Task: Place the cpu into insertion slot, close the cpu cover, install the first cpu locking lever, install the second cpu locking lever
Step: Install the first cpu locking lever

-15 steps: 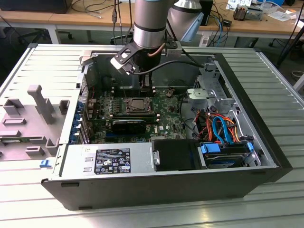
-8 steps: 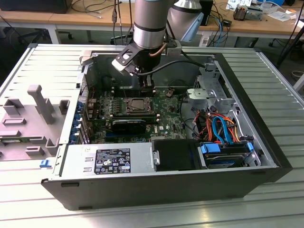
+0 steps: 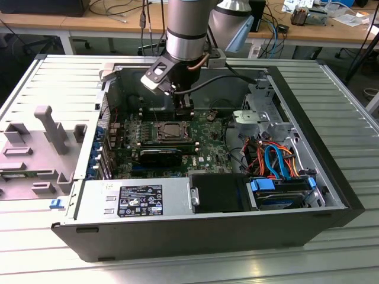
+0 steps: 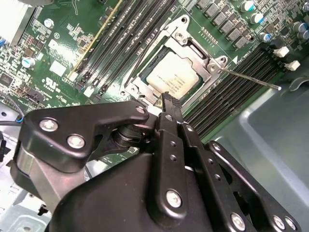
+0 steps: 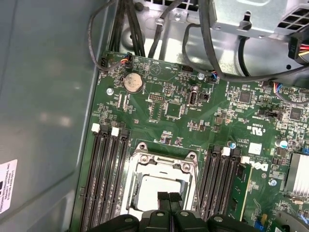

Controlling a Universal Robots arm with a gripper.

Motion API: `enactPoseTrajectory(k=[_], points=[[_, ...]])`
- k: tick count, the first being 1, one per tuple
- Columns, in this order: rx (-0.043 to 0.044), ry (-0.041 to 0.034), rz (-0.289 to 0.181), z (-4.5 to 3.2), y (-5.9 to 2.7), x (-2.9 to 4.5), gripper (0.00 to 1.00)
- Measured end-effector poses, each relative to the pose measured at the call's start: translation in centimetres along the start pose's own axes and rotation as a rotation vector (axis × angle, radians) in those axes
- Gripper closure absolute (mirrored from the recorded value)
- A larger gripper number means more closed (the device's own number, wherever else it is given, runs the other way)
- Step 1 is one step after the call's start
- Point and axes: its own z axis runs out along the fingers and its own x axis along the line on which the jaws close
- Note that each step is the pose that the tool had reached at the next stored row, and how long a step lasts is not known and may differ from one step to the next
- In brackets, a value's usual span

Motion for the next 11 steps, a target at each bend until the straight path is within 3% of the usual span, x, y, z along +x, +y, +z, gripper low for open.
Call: enactPoseTrajectory(k=[11], points=[[-0.0005, -0.0034, -0.078, 0.0, 0.0, 0.0, 0.89]])
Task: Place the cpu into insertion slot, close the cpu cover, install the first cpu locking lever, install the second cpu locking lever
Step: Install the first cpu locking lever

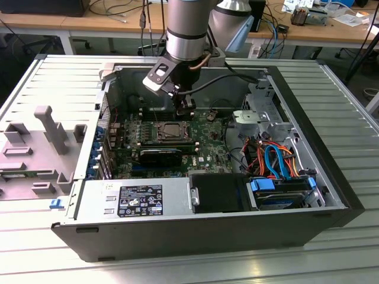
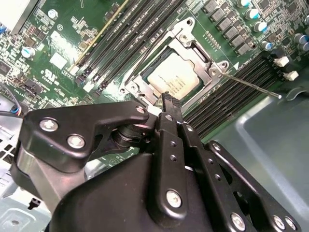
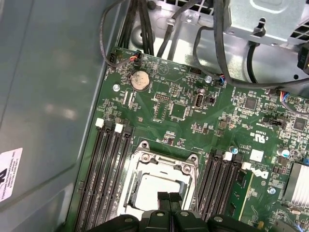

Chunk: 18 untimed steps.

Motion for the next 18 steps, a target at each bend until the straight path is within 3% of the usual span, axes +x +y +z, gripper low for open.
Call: enactPoseTrajectory(k=[18], points=[[-0.0009, -0.0064, -0.149, 0.0, 0.0, 0.0, 0.89]])
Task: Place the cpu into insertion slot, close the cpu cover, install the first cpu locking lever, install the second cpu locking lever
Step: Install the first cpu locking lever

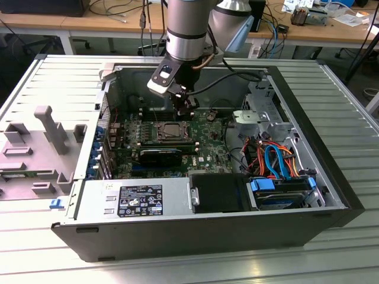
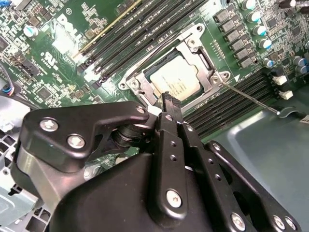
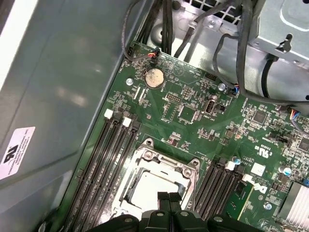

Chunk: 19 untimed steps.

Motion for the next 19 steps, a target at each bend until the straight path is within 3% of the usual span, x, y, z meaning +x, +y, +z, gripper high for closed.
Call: enactPoseTrajectory(k=[19], points=[[-0.0009, -0.006, -0.138, 0.0, 0.0, 0.0, 0.89]])
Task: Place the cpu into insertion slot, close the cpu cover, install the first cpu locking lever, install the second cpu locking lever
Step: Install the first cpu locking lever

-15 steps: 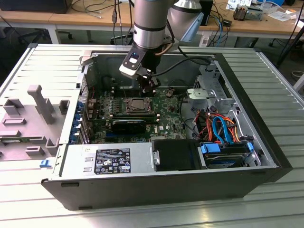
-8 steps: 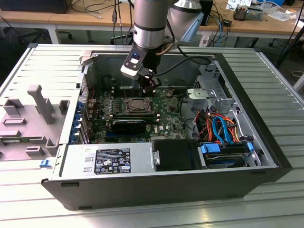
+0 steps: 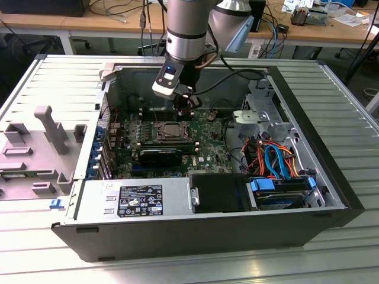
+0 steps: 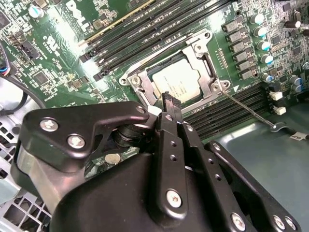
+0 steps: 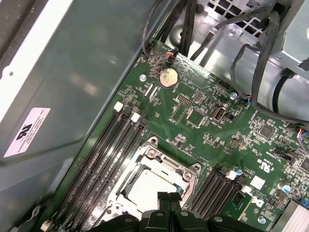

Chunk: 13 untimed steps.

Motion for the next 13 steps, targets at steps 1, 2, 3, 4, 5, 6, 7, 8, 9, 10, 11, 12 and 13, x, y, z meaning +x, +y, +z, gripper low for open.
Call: enactPoseTrajectory(k=[1, 2, 3, 4, 5, 6, 7, 8, 9, 10, 11, 12, 13], points=[[0.0, -0.0003, -0.007, 0.0, 0.0, 0.0, 0.89], [-0.0001, -0.0005, -0.011, 0.0, 0.0, 0.0, 0.89], [-0.0001, -0.0007, -0.017, 0.0, 0.0, 0.0, 0.89], [-0.0002, -0.0009, -0.022, 0.0, 0.0, 0.0, 0.89], [-0.0002, -0.0012, -0.028, 0.0, 0.0, 0.0, 0.89], [-0.0003, -0.0014, -0.034, 0.0, 0.0, 0.0, 0.89], [-0.0003, -0.0018, -0.041, 0.0, 0.0, 0.0, 0.89], [-0.0003, -0.002, -0.046, 0.0, 0.0, 0.0, 0.89], [-0.0003, -0.0023, -0.052, 0.0, 0.0, 0.0, 0.89], [-0.0004, -0.0025, -0.057, 0.0, 0.0, 0.0, 0.89], [-0.0004, -0.003, -0.069, 0.0, 0.0, 0.0, 0.89], [-0.0006, -0.0034, -0.078, 0.0, 0.0, 0.0, 0.89], [-0.0005, -0.0036, -0.084, 0.0, 0.0, 0.0, 0.89]])
